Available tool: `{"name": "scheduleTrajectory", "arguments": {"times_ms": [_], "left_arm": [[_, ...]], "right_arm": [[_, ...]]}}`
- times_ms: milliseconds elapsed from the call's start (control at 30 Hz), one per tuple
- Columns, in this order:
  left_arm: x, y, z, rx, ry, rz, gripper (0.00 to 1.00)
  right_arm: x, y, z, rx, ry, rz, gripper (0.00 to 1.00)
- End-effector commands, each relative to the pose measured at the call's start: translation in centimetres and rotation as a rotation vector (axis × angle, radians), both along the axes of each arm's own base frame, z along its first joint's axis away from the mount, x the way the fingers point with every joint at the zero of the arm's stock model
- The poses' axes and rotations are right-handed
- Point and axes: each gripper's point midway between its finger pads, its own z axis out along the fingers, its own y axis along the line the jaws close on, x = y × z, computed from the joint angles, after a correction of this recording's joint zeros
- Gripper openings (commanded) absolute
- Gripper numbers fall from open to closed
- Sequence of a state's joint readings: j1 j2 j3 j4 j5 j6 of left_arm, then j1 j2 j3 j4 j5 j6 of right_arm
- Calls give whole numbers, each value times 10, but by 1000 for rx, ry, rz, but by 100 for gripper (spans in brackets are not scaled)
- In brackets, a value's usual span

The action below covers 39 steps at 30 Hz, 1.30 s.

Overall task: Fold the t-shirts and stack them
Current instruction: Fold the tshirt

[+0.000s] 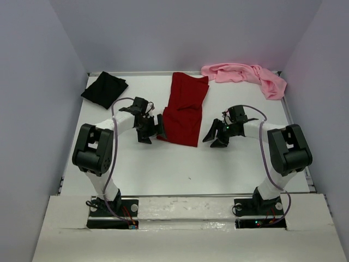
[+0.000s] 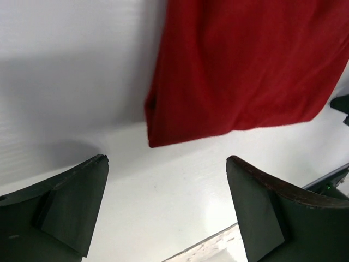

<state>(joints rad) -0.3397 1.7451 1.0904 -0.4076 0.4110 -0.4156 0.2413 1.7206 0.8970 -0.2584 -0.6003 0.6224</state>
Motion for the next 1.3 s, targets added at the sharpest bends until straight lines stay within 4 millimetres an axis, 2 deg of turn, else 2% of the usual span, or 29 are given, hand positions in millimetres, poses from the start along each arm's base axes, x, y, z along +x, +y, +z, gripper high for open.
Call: {"name": "scheduleTrajectory", "arguments": {"times_ms": [0, 300, 400, 600, 833, 1033, 1267], "left_arm": [[20, 9, 13, -27, -85, 11, 98], [29, 23, 0, 10, -82, 28, 98], [28, 24, -10, 15, -66, 26, 98], [29, 22, -25, 2, -51, 23, 98], [37, 19, -29, -4, -57, 16, 98], [41, 15, -35, -16, -46, 12, 95], [42, 14, -42, -11, -27, 7, 93]], "right_arm": [[14, 6, 13, 20, -98, -9, 64], [17, 22, 8, 17, -108, 1, 65], [17, 29, 5, 8, -111, 8, 65], [16, 42, -1, -2, -103, 15, 65], [12, 59, -9, -19, -95, 28, 65], [14, 66, -14, -28, -91, 31, 65], [14, 62, -18, -55, -92, 22, 64]]}}
